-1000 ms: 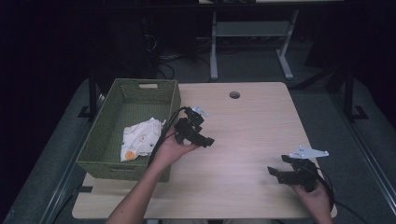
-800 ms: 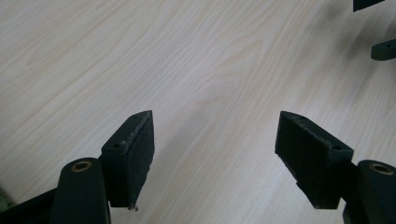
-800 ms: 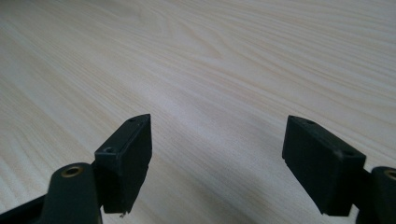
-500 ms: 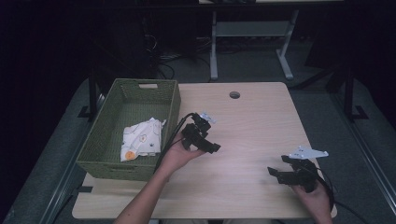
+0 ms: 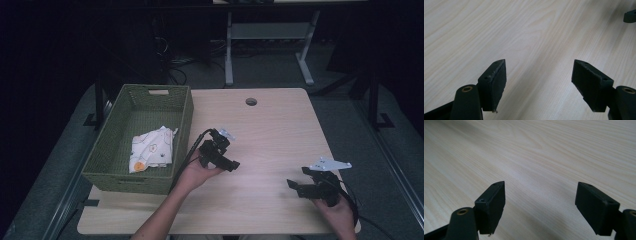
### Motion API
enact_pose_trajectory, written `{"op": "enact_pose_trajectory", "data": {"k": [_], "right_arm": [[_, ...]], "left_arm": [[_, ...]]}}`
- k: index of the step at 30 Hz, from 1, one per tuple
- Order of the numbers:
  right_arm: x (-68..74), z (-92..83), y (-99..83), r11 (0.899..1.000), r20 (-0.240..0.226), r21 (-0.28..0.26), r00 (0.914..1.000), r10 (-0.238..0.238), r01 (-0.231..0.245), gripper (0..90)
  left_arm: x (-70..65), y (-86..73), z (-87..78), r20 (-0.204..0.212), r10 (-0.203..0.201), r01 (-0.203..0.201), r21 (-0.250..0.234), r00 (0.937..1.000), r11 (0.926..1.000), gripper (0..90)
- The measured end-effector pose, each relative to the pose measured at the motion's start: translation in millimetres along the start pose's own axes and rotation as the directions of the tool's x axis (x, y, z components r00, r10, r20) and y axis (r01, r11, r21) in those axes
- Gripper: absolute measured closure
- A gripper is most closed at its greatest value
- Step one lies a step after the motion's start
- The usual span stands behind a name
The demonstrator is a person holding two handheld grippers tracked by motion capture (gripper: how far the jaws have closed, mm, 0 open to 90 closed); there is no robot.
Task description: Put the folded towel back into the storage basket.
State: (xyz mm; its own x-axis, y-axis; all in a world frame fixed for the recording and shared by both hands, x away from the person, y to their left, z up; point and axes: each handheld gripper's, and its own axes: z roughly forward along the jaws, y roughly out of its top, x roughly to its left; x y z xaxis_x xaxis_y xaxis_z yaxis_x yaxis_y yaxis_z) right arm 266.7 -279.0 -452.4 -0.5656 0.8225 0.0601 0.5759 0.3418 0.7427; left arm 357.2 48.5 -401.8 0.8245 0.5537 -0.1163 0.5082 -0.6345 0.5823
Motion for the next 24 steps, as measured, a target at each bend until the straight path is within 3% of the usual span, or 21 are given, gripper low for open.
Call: {"op": "enact_pose_trajectory", "data": {"k": [24], "right_arm": [[3.7, 0.0, -3.3, 1.0, 0.011, 0.012, 0.9999, -0.004, 0.004, 23.6]], "left_arm": [[-18.3, -18.7, 12.0, -0.012, 0.02, -0.02, -0.031, 0.9997, 0.9993, 28.1]]}}
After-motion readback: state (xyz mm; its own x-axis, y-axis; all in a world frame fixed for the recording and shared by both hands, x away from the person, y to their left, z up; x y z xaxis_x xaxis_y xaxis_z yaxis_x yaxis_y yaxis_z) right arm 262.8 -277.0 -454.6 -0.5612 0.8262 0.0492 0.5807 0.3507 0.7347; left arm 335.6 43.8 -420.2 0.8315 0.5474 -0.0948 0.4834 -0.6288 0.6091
